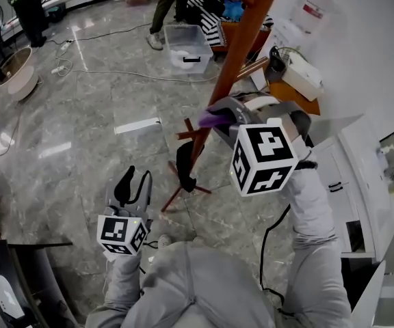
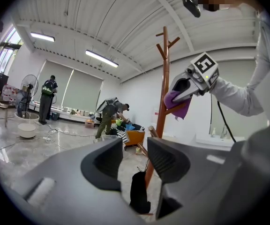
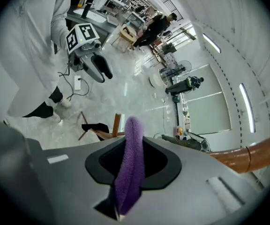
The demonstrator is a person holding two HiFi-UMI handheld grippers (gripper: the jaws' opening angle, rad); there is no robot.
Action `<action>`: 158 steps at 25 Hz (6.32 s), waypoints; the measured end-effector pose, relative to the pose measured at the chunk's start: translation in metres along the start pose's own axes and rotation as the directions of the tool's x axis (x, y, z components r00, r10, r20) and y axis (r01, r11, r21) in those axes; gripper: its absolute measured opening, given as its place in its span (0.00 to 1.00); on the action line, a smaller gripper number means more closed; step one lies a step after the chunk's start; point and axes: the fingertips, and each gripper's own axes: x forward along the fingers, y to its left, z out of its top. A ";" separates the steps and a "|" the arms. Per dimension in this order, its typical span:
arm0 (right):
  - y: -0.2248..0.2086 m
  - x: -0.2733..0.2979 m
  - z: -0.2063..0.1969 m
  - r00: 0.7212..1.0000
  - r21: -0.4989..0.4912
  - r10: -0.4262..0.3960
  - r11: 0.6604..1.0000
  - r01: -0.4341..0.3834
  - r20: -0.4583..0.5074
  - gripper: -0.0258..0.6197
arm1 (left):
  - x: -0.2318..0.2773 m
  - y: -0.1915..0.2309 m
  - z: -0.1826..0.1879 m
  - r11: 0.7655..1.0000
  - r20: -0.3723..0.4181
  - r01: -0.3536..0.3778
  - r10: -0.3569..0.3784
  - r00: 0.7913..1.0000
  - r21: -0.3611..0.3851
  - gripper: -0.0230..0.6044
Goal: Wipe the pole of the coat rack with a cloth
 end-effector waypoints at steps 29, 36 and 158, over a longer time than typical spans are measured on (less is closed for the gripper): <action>0.030 0.008 0.036 0.986 -0.211 -0.129 0.972 0.105 -0.106 0.14 | -0.004 -0.002 -0.005 1.000 -0.017 0.028 -0.028 0.999 -0.001 0.31; 0.046 0.008 0.061 0.995 -0.179 -0.097 0.980 0.090 -0.033 0.14 | -0.006 -0.001 -0.006 1.000 -0.013 0.026 -0.026 1.000 -0.002 0.31; 0.117 -0.034 -0.021 0.770 0.920 -0.631 0.351 0.176 0.094 0.14 | -0.001 -0.050 -0.009 0.996 -0.062 0.069 -0.066 0.996 0.050 0.31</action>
